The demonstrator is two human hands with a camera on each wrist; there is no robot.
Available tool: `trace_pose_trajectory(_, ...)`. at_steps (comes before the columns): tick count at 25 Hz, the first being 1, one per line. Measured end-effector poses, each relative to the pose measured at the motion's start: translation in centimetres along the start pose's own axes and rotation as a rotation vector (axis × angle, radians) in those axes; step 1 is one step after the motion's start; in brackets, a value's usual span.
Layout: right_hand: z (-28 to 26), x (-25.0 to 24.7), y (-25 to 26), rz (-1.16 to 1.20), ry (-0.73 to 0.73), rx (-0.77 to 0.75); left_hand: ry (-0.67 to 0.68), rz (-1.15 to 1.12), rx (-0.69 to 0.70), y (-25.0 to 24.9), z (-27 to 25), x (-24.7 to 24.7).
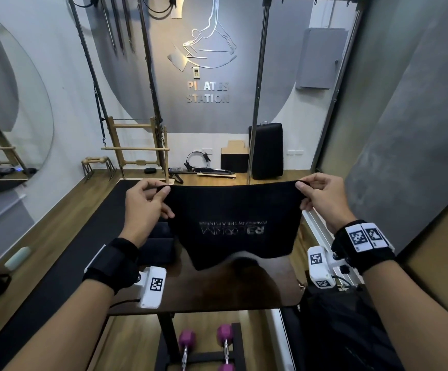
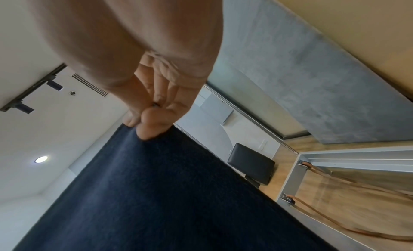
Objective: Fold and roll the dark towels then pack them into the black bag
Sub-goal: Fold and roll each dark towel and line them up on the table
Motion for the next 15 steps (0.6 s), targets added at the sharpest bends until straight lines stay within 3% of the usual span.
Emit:
trace_pose_trajectory(8, 0.7, -0.9, 0.4, 0.025, -0.035, -0.014, -0.051, 0.041, 0.015, 0.6, 0.1, -1.2)
trace_pose_trajectory(13, 1.9, 1.7, -1.3, 0.065, 0.074, 0.050, 0.020, -0.044, -0.174, 3.6, 1.5, 0.3)
trace_pose_trajectory(15, 2.9, 2.5, -1.5, 0.122, 0.080, 0.046, 0.053, -0.137, -0.189, 3.7, 2.4, 1.4)
Point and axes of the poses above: each hand's wrist, its own z-axis towards the middle knuckle, its own x-axis out of the palm, y = z × x, the point moved 9 cm from there along z, towards the middle knuckle, and after that the axes turned 5 degrees about -z, right-handed, at the moved point
